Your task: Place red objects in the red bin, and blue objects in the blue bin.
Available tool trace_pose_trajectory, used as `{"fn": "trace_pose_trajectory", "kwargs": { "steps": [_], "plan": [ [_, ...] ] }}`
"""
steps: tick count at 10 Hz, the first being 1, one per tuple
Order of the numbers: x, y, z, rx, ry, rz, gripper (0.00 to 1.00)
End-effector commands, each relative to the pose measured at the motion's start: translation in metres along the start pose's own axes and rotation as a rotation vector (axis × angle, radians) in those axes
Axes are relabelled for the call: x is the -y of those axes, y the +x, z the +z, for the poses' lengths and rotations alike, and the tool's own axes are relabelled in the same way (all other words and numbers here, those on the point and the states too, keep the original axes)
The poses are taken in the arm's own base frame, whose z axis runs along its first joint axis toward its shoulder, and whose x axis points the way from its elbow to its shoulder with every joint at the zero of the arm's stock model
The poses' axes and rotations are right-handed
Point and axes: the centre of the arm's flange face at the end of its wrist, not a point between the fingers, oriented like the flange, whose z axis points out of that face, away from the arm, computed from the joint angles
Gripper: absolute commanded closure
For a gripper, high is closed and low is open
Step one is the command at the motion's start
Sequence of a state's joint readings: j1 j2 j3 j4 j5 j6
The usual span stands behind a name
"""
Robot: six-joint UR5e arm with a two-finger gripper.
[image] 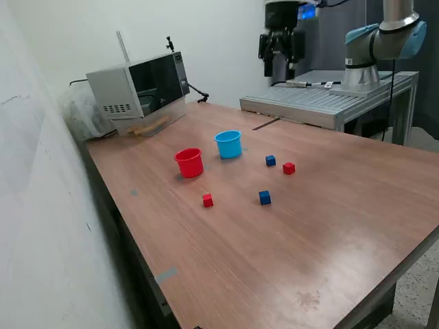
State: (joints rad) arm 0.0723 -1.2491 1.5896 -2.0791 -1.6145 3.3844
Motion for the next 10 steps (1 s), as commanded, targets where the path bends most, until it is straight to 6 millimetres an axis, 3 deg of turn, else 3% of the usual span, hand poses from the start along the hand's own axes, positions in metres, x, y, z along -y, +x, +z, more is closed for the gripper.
{"fn": "trace_pose_trajectory", "kwargs": {
  "steps": [1, 2, 4, 6, 10],
  "plan": [
    [-0.034, -0.078, 0.094, 0.041, 0.078, 0.174, 0.00],
    [-0.026, -0.118, 0.144, 0.057, 0.121, 0.236, 0.00],
    [-0.005, -0.124, 0.180, 0.063, 0.145, 0.242, 0.00],
    [0.008, -0.115, 0.190, 0.065, 0.169, 0.228, 0.00],
    [0.008, -0.103, 0.188, 0.062, 0.163, 0.206, 0.00]
  ]
}}
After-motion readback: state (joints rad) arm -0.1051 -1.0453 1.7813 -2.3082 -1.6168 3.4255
